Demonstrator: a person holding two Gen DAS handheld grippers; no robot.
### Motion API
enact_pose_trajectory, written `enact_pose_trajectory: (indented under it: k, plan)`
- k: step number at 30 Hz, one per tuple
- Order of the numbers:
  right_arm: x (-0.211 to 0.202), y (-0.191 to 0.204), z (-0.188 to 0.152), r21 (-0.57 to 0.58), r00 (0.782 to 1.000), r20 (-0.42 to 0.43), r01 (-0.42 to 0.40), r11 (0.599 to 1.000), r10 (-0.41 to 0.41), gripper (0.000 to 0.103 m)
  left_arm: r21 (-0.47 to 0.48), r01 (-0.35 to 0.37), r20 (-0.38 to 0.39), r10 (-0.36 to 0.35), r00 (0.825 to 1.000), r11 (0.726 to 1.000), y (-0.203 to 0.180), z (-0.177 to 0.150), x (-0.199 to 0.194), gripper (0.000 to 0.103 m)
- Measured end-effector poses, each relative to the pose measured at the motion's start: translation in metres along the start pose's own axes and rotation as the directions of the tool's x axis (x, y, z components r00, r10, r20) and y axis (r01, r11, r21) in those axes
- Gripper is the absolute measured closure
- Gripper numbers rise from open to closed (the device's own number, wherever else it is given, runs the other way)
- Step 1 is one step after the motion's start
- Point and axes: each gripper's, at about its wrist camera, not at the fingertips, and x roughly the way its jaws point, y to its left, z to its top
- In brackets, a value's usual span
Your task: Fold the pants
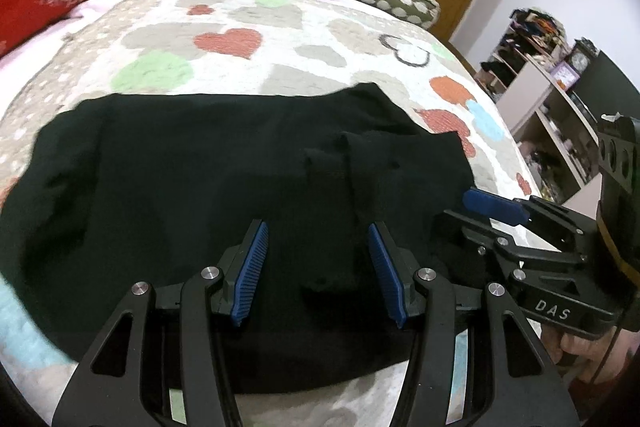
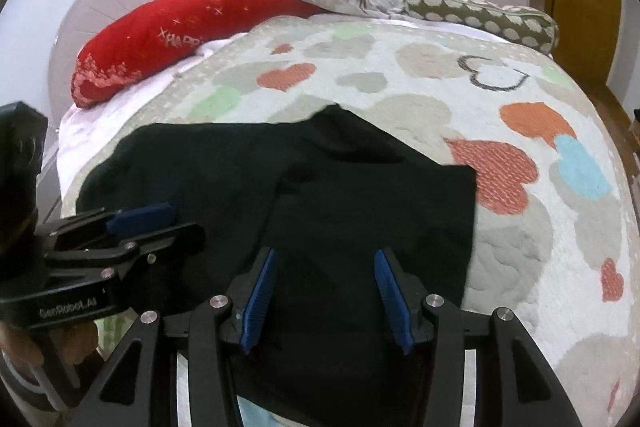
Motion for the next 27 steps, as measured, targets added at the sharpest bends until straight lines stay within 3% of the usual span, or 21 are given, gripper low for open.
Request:
enact_pose_trajectory:
  k: [6, 12, 17, 19, 20, 21, 24, 27]
  plan:
    - [0.022, 0.018, 0.006, -0.016, 0.999, -0.034, -0.034, 0.999, 0.034, 0.052, -0.021, -0.047, 0.016, 0.047, 0.999, 0.999, 0.012, -0.003, -0.016, 0.051]
    - [0.034, 0.021, 0.009, -0.009, 0.998, -0.056, -0.042, 0.999, 0.042, 0.05, -0.067, -0.027, 0.027, 0.029, 0.999, 0.997, 0.026, -0.005, -0.032, 0.051]
    - [0.017, 0.026, 0.018, -0.007, 0.998, -0.01, -0.063, 0.998, 0.063, 0.05, -0.124, 0.007, 0.073, 0.002, 0.997, 0.992, 0.046, -0.012, -0.063, 0.051]
    - [0.011, 0.032, 0.022, -0.023, 0.997, 0.009, -0.074, 0.997, 0.074, 0.049, -0.184, 0.009, 0.111, 0.012, 0.994, 0.983, 0.065, -0.019, -0.082, 0.048]
    - [0.009, 0.035, 0.025, -0.03, 0.996, 0.019, -0.085, 0.996, 0.085, 0.049, -0.211, 0.0, 0.123, 0.026, 0.992, 0.977, 0.074, -0.023, -0.088, 0.032]
    - [0.008, 0.039, 0.027, -0.037, 0.994, 0.028, -0.101, 0.994, 0.103, 0.049, -0.251, -0.01, 0.144, 0.048, 0.988, 0.968, 0.086, -0.028, -0.096, 0.024]
    - [0.018, 0.05, 0.036, -0.052, 0.99, 0.024, -0.138, 0.989, 0.14, 0.044, -0.372, -0.039, 0.16, 0.106, 0.981, 0.928, 0.117, -0.05, -0.108, 0.024]
    - [0.037, 0.066, 0.045, -0.084, 0.989, -0.007, -0.151, 0.985, 0.15, 0.044, -0.437, -0.019, 0.122, 0.08, 0.989, 0.899, 0.135, -0.06, -0.101, 0.024]
